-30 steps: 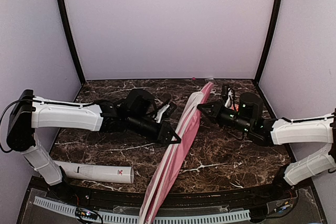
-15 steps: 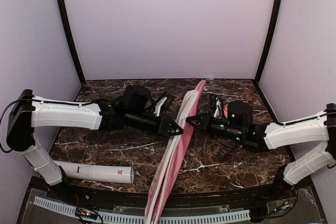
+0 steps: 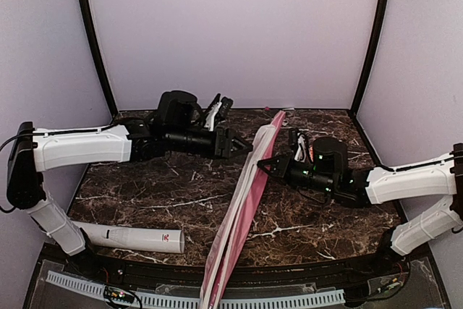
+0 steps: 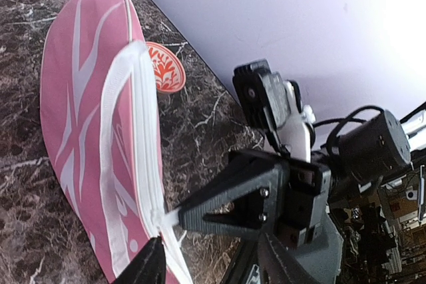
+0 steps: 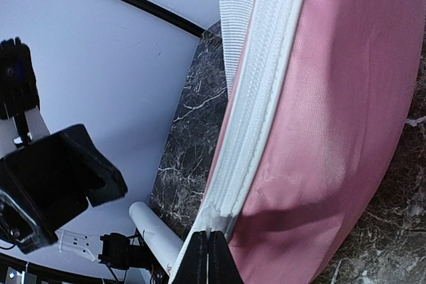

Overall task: Pack up the badminton gear
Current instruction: Zip the zipper on the racket bag.

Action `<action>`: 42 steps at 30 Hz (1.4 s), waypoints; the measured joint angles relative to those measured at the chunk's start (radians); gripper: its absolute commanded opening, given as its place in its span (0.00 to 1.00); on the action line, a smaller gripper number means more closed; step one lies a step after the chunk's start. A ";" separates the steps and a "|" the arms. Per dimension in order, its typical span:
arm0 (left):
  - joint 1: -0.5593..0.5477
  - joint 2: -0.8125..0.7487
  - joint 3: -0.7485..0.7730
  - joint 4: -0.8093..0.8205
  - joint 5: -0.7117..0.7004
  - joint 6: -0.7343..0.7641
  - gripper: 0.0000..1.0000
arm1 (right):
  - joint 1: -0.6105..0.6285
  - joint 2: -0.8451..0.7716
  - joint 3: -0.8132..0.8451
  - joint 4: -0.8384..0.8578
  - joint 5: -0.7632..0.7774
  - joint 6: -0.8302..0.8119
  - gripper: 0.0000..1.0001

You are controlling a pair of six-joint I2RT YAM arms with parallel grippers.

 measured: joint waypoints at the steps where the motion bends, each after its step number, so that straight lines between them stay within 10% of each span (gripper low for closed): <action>1: 0.005 0.018 0.023 -0.001 -0.002 0.004 0.50 | 0.000 0.000 0.000 -0.003 0.000 0.000 0.00; 14: 0.018 0.316 0.243 -0.040 0.071 0.064 0.42 | 0.000 0.000 0.002 -0.011 -0.002 0.000 0.00; 25: 0.031 0.368 0.309 -0.092 0.092 0.097 0.00 | 0.000 0.002 0.003 -0.016 -0.004 0.000 0.00; 42: 0.089 0.272 0.327 -0.145 -0.066 0.110 0.00 | 0.074 0.000 0.151 -0.206 -0.027 -0.038 0.00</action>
